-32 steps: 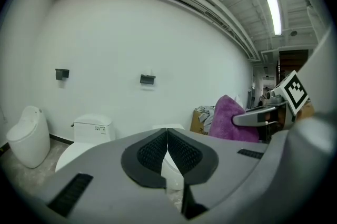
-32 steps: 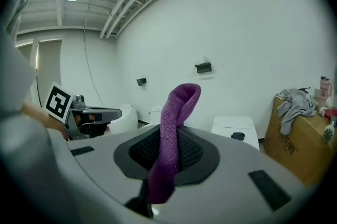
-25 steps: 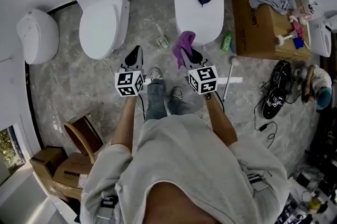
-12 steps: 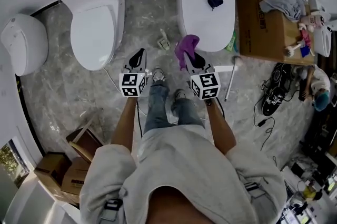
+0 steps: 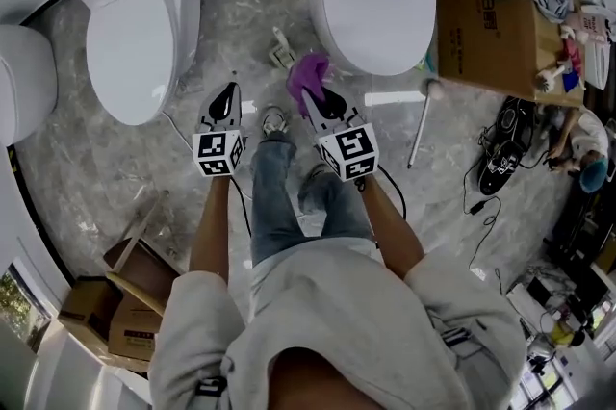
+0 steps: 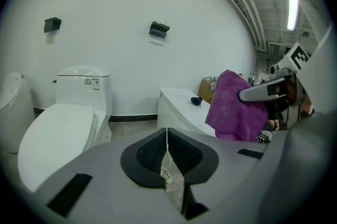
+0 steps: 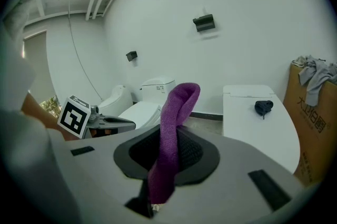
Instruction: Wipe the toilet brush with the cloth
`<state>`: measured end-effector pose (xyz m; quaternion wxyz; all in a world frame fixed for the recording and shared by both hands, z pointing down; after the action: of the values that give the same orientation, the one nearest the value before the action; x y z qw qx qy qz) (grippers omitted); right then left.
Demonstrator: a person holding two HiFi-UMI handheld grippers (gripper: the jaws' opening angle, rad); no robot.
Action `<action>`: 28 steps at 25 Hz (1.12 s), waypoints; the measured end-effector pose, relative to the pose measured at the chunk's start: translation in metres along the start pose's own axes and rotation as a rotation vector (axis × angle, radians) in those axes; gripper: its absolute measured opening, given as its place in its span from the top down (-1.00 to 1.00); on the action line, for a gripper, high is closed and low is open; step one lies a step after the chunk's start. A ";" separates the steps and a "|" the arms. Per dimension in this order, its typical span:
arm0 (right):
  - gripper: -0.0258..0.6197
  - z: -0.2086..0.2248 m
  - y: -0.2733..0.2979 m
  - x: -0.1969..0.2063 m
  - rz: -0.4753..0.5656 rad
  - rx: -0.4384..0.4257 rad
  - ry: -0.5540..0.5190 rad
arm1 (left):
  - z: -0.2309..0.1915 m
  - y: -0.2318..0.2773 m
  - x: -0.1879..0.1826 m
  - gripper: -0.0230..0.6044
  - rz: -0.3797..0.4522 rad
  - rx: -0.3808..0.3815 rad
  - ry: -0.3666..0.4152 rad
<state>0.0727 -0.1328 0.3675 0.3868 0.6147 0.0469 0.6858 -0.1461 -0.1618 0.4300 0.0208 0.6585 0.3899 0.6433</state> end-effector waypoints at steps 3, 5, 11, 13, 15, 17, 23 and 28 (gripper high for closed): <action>0.69 0.003 0.010 0.030 0.023 -0.018 -0.001 | 0.004 0.016 0.032 0.86 0.004 -0.010 0.000; 0.69 0.011 0.016 0.050 0.030 -0.022 -0.009 | 0.006 0.032 0.051 0.86 0.005 -0.016 0.004; 0.69 0.038 0.044 0.123 0.035 -0.013 -0.015 | -0.004 0.088 0.110 0.86 0.021 0.017 0.051; 0.69 0.045 0.057 0.146 0.042 -0.012 -0.012 | -0.009 0.108 0.131 0.86 0.021 0.035 0.082; 0.69 0.051 0.071 0.167 0.055 -0.013 -0.024 | -0.013 0.131 0.157 0.85 0.012 0.067 0.106; 0.69 0.058 0.085 0.186 0.070 -0.014 -0.039 | -0.015 0.156 0.183 0.65 -0.004 0.109 0.128; 0.69 0.080 0.122 0.235 0.111 0.001 -0.064 | 0.000 0.230 0.259 0.29 -0.093 0.279 0.324; 0.69 0.095 0.147 0.260 0.141 0.011 -0.109 | 0.008 0.285 0.291 0.20 -0.074 0.322 0.379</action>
<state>0.1009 -0.1214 0.6797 0.3360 0.6552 -0.0138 0.6765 -0.0388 -0.1984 0.8209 -0.1344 0.5062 0.5081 0.6838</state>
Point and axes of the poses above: the fingertips, and each gripper's own axes: y forward along the fingers, z to its right, x out of its underside, the point moved 7 cm from there along -y, backward along the fingers, and after that the axes turned 1 degree about y, right-handed, at the moved point
